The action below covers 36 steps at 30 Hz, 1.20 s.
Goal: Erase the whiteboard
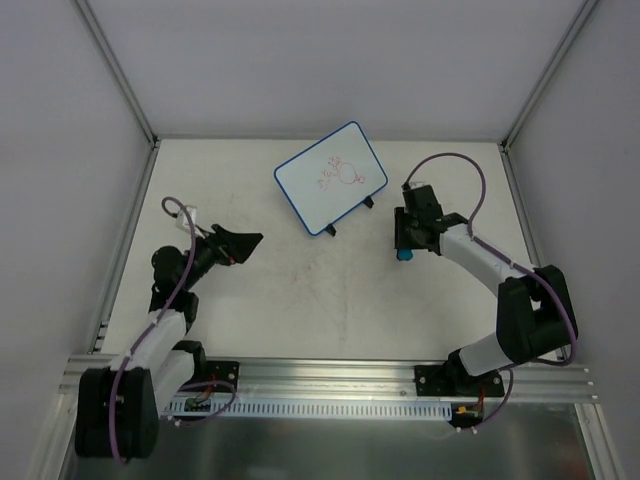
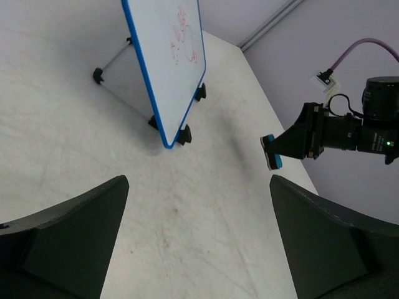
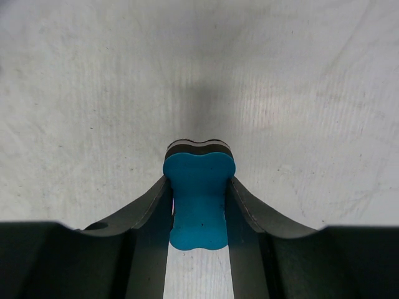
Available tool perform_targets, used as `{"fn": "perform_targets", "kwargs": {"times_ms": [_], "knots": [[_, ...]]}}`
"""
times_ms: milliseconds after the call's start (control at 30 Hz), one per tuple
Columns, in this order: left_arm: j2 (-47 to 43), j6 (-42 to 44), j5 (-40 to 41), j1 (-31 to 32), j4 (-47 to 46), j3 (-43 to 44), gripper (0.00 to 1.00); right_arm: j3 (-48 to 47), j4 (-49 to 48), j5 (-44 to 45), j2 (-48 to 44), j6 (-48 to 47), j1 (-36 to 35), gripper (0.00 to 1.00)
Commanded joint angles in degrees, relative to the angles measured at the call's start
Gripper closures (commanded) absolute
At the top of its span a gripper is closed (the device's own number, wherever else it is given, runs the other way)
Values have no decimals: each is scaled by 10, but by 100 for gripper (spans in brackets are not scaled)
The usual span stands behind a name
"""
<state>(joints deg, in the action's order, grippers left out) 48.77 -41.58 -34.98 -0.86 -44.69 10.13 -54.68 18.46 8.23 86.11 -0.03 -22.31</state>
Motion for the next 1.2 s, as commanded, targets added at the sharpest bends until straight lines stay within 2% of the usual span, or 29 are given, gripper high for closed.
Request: {"fn": "perform_targets", "kwargs": {"times_ms": [0, 100, 200, 300, 433, 500, 667, 867, 967, 1167], "knots": [[97, 34, 9, 24, -173, 73, 1, -16, -35, -17, -49, -13, 2, 100], [191, 34, -18, 36, -201, 138, 5, -37, -33, -22, -70, -17, 1, 100], [276, 5, -13, 39, -305, 168, 7, -69, -34, -30, -62, -29, -2, 100], [349, -18, 3, 39, -366, 203, 9, -94, -33, -9, -49, -32, -7, 100], [426, -15, 4, 40, -364, 276, 13, -120, -34, 15, -41, -9, -8, 100], [455, -4, 17, 40, -333, 312, 14, -138, -47, 57, -36, -1, -16, 100], [500, 18, 32, 44, -292, 370, 15, -201, -76, 86, -1, -1, -27, 100], [599, -29, 17, 47, -361, 407, 17, -241, -149, 79, 59, -1, -33, 100], [617, -37, 12, 49, -363, 419, 19, -221, -207, 74, 71, -10, -45, 100], [615, -8, 19, 50, -320, 426, 19, -214, -229, 80, 74, -31, -61, 100]]}}
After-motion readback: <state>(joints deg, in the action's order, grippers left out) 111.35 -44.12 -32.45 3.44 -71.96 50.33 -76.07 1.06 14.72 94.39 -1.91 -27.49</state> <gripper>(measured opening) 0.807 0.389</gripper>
